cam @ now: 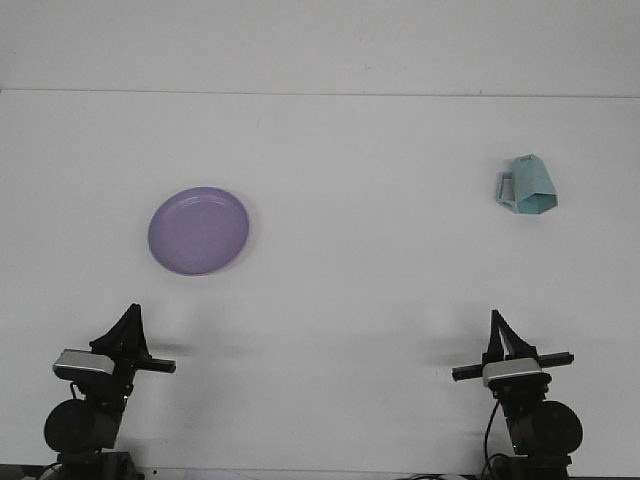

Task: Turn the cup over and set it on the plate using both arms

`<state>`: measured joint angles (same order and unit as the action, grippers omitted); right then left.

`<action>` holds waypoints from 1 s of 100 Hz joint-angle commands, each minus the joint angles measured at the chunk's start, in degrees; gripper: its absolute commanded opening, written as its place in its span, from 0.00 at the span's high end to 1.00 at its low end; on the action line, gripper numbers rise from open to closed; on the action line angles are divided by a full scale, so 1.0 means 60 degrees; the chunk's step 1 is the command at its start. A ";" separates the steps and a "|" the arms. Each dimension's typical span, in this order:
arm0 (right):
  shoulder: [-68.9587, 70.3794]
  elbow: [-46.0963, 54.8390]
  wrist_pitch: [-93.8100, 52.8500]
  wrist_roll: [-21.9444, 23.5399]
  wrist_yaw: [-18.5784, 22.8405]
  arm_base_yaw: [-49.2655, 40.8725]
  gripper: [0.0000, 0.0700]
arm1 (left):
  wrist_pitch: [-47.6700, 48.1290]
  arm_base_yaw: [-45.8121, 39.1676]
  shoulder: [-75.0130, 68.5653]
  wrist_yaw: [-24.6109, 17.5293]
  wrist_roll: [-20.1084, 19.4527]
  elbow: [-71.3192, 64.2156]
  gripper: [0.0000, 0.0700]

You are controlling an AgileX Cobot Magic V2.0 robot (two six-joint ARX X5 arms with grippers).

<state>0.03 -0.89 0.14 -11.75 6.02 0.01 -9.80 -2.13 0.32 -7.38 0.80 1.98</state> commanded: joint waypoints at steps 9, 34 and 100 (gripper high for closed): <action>0.0004 0.0029 0.0124 0.0076 0.0029 -0.0007 1.00 | -0.0098 -0.0018 -0.0007 0.0015 0.0018 -0.0193 0.98; 0.0004 0.0029 0.0117 0.1891 0.0025 -0.0011 1.00 | -0.0098 -0.0018 -0.0007 0.0015 0.0579 -0.0193 0.98; 0.4670 -0.4900 -0.0401 0.1836 -0.2794 0.0270 1.00 | -0.0102 -0.0018 -0.0004 0.0018 0.0925 -0.0193 0.98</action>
<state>23.03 -27.42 -2.68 5.76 -10.37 0.80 -9.82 -2.13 0.32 -7.38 5.76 1.98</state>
